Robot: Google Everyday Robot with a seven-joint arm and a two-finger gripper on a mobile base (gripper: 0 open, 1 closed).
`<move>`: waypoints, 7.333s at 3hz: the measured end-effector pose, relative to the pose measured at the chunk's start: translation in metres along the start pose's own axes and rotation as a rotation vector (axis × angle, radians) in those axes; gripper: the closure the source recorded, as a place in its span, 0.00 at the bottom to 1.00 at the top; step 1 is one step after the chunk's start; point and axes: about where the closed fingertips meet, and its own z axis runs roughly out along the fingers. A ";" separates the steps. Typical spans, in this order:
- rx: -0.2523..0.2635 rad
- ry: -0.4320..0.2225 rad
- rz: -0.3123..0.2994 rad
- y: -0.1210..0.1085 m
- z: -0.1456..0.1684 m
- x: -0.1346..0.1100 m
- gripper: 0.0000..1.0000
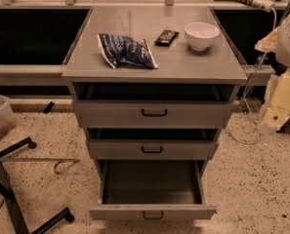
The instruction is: Close bottom drawer
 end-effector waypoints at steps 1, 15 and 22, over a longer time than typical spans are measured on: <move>0.000 0.000 0.000 0.000 0.000 0.000 0.00; -0.667 -0.233 -0.069 0.222 0.558 0.114 0.00; -0.740 -0.397 -0.096 0.269 0.746 0.095 0.00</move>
Offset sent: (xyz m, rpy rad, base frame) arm 0.0121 -0.0018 -0.0066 0.0110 -0.0276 0.0376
